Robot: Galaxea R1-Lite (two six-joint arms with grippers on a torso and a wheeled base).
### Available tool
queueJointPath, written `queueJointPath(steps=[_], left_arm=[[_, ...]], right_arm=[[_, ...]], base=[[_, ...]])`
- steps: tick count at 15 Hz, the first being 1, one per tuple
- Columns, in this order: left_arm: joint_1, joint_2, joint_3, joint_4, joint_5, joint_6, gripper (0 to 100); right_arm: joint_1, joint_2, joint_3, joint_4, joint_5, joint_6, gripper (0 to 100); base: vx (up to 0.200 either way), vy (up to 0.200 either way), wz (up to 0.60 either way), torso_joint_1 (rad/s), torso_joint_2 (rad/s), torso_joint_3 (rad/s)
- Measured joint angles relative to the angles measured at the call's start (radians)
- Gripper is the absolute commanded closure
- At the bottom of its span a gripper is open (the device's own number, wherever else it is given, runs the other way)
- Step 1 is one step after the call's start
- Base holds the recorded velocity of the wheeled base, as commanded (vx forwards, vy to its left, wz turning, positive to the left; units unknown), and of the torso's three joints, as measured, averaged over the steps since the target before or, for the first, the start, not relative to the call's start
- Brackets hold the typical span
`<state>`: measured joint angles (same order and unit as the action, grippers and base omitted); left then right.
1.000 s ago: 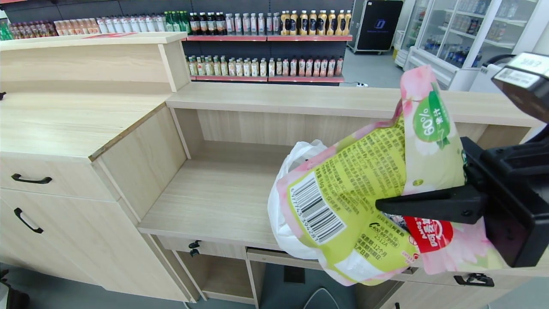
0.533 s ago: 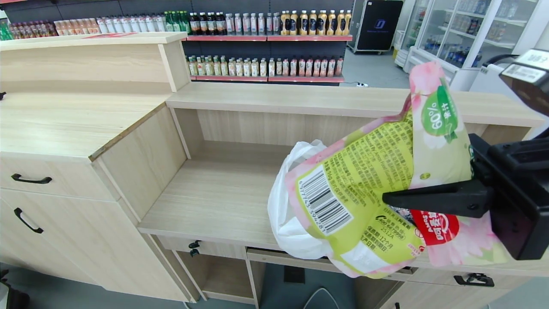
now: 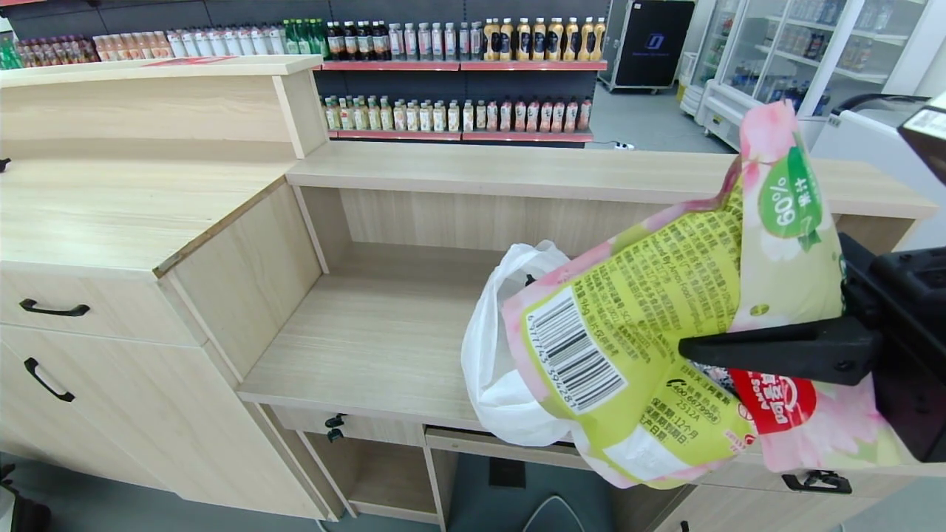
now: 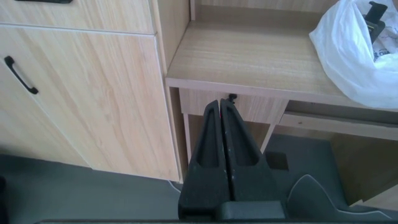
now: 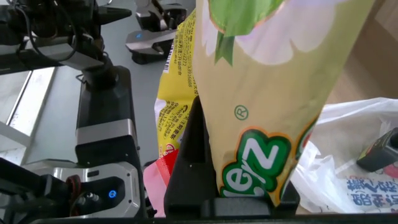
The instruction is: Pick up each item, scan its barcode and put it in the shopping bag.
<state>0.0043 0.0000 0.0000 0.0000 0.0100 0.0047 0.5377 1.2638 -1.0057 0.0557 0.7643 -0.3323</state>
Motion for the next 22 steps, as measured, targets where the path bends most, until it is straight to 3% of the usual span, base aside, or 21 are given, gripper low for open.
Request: queueJointPath(steps=[3,5,8,10,13,17,22], left_arm=[[0.000,0.000,0.000,0.000,0.000,0.000,100],[0.000,0.000,0.000,0.000,0.000,0.000,100],[0.000,0.000,0.000,0.000,0.000,0.000,100],[0.000,0.000,0.000,0.000,0.000,0.000,100],[0.000,0.000,0.000,0.000,0.000,0.000,100],[0.000,0.000,0.000,0.000,0.000,0.000,100],[0.000,0.000,0.000,0.000,0.000,0.000,100]], right_arm=[[-0.084,-0.012,0.008,-0.001,-0.025,-0.025,100],[-0.245,-0.020,0.028,-0.004,-0.105,-0.115,100],[-0.564,-0.033,0.089,-0.042,-0.207,-0.336,100],[-0.772,-0.037,0.157,-0.091,-0.207,-0.499,100],[-0.978,-0.042,0.219,-0.067,-0.224,-0.592,100],[-1.077,-0.046,0.232,-0.053,-0.236,-0.599,100],[-1.089,-0.051,0.239,-0.059,-0.235,-0.616,100]], base=[[0.000,0.000,0.00,0.000,0.00,0.000],[0.000,0.000,0.00,0.000,0.00,0.000],[0.000,0.000,0.00,0.000,0.00,0.000],[0.000,0.000,0.00,0.000,0.00,0.000],[0.000,0.000,0.00,0.000,0.00,0.000],[0.000,0.000,0.00,0.000,0.00,0.000],[0.000,0.000,0.36,0.000,0.00,0.000]])
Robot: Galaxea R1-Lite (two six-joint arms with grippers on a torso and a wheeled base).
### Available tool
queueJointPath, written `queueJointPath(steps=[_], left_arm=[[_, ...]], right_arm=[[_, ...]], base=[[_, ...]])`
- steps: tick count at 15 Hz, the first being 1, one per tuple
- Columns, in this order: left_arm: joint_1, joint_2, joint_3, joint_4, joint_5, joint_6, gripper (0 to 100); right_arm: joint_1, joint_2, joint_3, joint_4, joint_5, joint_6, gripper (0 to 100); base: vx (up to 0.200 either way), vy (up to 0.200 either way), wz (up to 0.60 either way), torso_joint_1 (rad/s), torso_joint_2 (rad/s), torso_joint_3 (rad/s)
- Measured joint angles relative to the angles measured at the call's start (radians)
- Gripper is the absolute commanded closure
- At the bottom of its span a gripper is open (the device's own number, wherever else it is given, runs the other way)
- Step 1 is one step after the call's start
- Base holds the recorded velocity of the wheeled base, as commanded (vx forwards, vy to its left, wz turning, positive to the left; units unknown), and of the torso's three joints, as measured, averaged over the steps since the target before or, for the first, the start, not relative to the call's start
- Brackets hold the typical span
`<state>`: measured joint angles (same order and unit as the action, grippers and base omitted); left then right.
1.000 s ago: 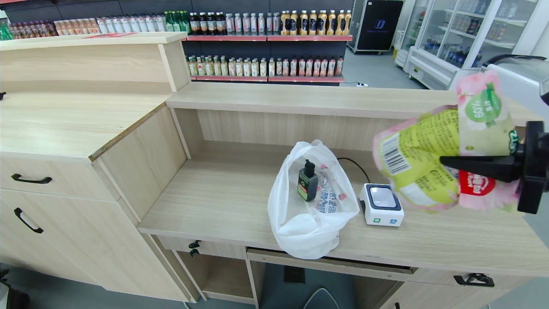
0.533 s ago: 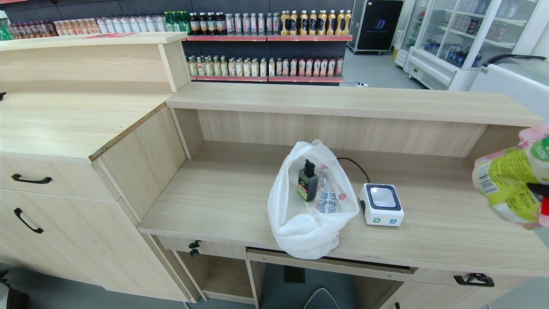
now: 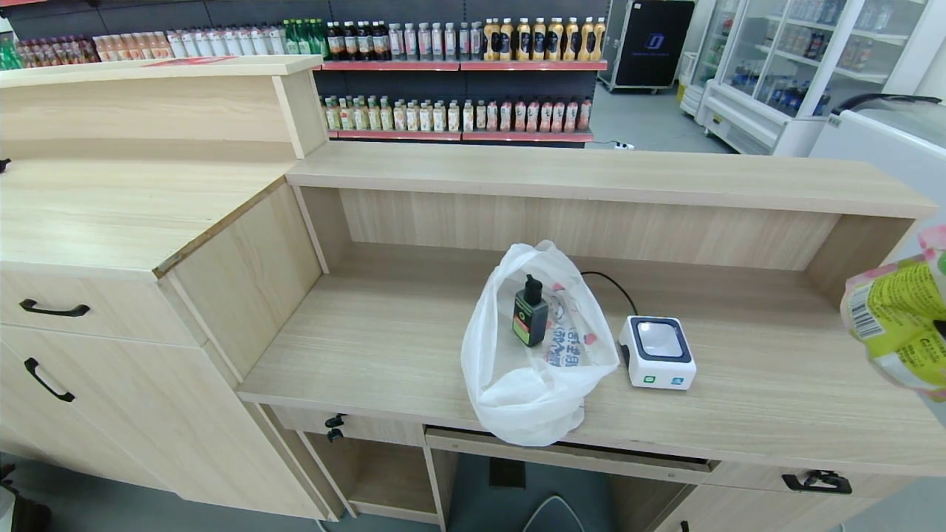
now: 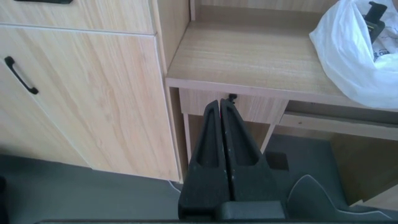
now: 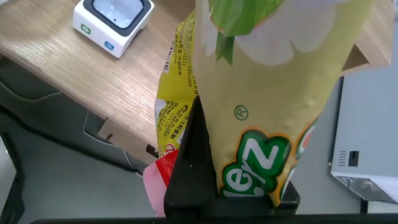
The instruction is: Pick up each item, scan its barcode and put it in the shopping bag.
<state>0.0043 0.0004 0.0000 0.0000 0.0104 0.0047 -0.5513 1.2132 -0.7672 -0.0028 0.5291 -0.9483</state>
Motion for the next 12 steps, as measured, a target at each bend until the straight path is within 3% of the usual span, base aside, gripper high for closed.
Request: queueJointPath(steps=[3,6,8,10,12], left_arm=[[0.000,0.000,0.000,0.000,0.000,0.000,100],[0.000,0.000,0.000,0.000,0.000,0.000,100],[0.000,0.000,0.000,0.000,0.000,0.000,100],[0.000,0.000,0.000,0.000,0.000,0.000,100],[0.000,0.000,0.000,0.000,0.000,0.000,100]], right_arm=[[0.003,0.002,0.003,-0.064,-0.094,-0.006,100],[0.046,0.057,-0.018,-0.109,-0.183,-0.042,100],[0.048,0.126,-0.044,-0.116,-0.225,-0.153,100],[0.033,0.196,-0.074,-0.117,-0.220,-0.289,100],[-0.004,0.263,-0.101,-0.112,-0.129,-0.428,100]], base=[[0.000,0.000,0.60,0.001,0.00,0.002],[0.000,0.000,0.00,0.000,0.00,0.000],[0.000,0.000,0.00,0.000,0.00,0.000],[0.000,0.000,0.00,0.000,0.00,0.000],[0.000,0.000,0.00,0.000,0.00,0.000]])
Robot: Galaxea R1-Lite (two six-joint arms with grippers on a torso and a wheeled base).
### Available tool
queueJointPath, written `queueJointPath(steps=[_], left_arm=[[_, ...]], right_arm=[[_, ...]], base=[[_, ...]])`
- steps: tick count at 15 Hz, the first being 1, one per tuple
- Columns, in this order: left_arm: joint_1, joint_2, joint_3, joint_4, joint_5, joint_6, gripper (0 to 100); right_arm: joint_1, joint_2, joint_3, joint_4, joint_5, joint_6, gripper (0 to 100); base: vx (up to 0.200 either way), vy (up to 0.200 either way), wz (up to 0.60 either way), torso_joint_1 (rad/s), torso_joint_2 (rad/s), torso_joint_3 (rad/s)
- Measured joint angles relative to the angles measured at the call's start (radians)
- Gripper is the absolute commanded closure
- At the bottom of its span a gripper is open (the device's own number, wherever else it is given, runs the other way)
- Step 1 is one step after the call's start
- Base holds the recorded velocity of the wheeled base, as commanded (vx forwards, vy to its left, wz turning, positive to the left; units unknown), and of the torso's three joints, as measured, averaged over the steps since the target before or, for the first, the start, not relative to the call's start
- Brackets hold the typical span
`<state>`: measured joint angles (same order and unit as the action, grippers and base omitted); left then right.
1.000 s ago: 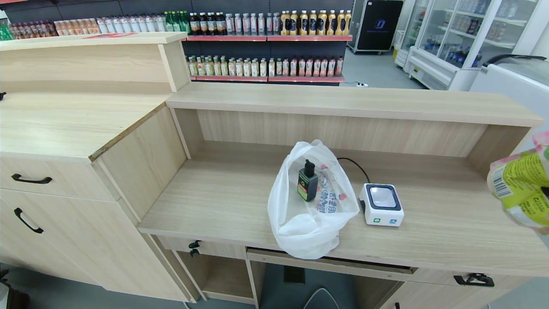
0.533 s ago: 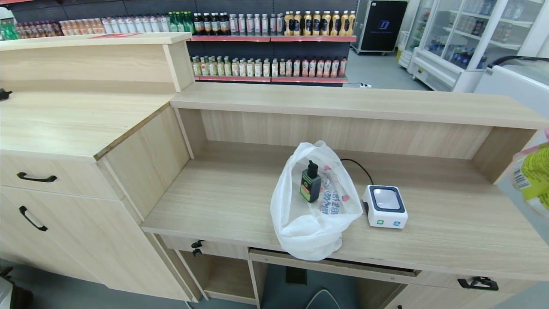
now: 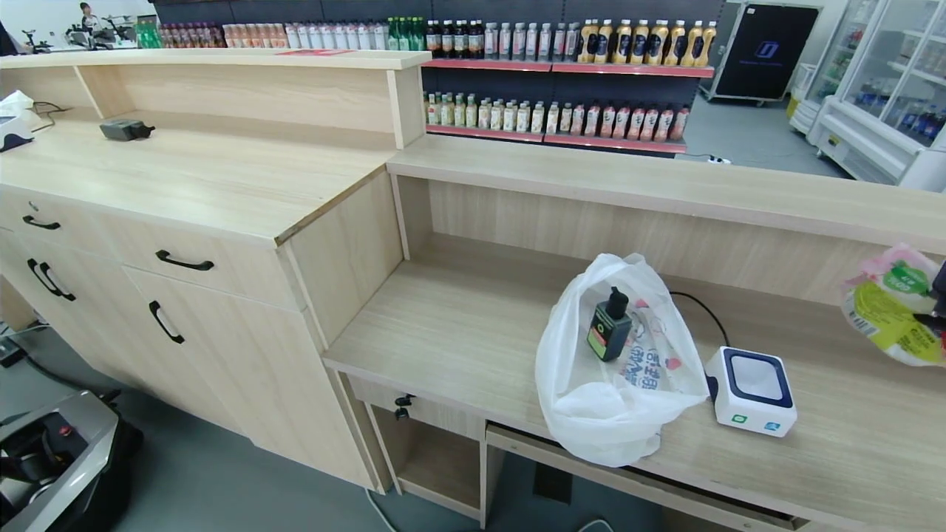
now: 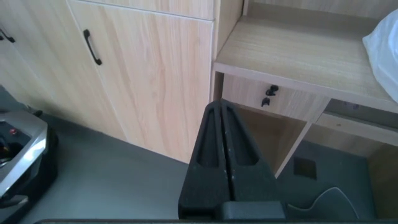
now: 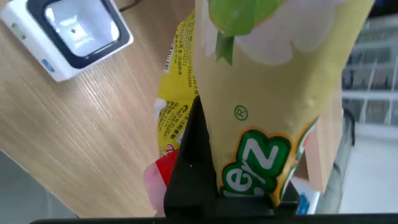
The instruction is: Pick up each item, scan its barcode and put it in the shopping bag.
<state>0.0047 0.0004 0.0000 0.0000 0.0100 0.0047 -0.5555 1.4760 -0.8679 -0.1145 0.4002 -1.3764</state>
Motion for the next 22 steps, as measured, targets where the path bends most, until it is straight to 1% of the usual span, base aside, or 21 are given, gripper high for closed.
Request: queueJointPath(steps=[2,4,8,11,15,22], left_arm=[[-0.001,0.000,0.000,0.000,0.000,0.000,100],[-0.001,0.000,0.000,0.000,0.000,0.000,100],[0.000,0.000,0.000,0.000,0.000,0.000,100],[-0.001,0.000,0.000,0.000,0.000,0.000,100],[0.000,0.000,0.000,0.000,0.000,0.000,100],[-0.001,0.000,0.000,0.000,0.000,0.000,100]], right_arm=[[-0.036,0.070,-0.022,0.002,0.127,-0.126,100],[-0.049,0.145,-0.042,0.004,0.223,-0.217,100],[0.000,0.271,-0.107,0.005,0.434,-0.354,100],[0.032,0.326,-0.160,0.005,0.478,-0.459,100],[0.040,0.364,-0.182,0.005,0.490,-0.522,100],[0.040,0.392,-0.173,0.000,0.439,-0.615,100]], base=[[0.000,0.000,0.00,0.000,0.00,0.000],[0.000,0.000,0.00,0.000,0.00,0.000],[0.000,0.000,0.00,0.000,0.00,0.000],[0.000,0.000,0.00,0.000,0.00,0.000],[0.000,0.000,0.00,0.000,0.00,0.000],[0.000,0.000,0.00,0.000,0.00,0.000]])
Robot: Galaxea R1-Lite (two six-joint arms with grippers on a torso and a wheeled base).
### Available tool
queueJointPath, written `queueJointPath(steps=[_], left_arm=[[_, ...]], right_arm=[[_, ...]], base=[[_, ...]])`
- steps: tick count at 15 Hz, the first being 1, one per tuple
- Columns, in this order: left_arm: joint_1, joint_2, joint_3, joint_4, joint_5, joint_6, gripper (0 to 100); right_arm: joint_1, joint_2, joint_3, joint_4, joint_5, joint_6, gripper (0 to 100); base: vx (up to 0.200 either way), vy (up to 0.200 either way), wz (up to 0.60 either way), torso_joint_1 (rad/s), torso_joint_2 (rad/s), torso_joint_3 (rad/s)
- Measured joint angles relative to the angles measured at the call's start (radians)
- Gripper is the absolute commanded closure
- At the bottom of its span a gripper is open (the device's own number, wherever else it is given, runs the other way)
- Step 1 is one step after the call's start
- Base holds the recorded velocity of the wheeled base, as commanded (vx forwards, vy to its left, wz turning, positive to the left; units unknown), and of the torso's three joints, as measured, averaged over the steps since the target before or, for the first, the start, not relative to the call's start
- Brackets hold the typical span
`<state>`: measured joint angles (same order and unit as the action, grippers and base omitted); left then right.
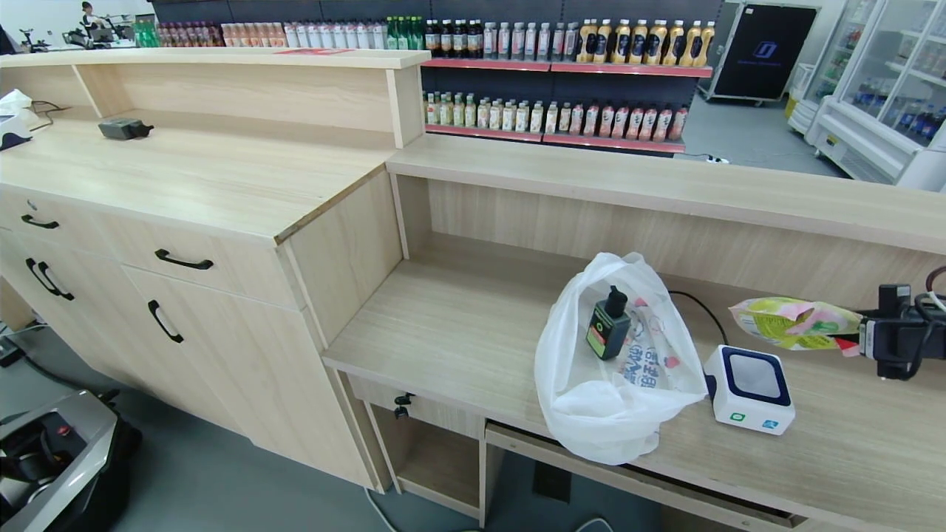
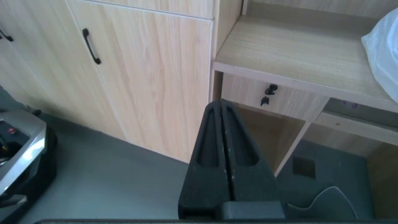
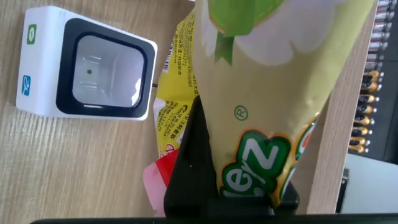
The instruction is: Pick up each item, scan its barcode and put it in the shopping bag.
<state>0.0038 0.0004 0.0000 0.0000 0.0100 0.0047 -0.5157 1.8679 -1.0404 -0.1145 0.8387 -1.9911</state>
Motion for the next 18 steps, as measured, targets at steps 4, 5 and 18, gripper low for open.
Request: queueJointPath(steps=[4,5,18], left_arm=[[0.001,0.000,0.000,0.000,0.000,0.000,100],[0.001,0.000,0.000,0.000,0.000,0.000,100],[0.000,0.000,0.000,0.000,0.000,0.000,100]], right_arm=[[0.007,0.022,0.004,0.005,-0.001,-0.005,100],[0.016,0.029,0.005,0.002,-0.005,-0.005,100],[0.030,0.110,-0.036,-0.005,-0.041,-0.047,100]], base=[[0.000,0.000,0.00,0.000,0.00,0.000],[0.000,0.000,0.00,0.000,0.00,0.000],[0.000,0.000,0.00,0.000,0.00,0.000]])
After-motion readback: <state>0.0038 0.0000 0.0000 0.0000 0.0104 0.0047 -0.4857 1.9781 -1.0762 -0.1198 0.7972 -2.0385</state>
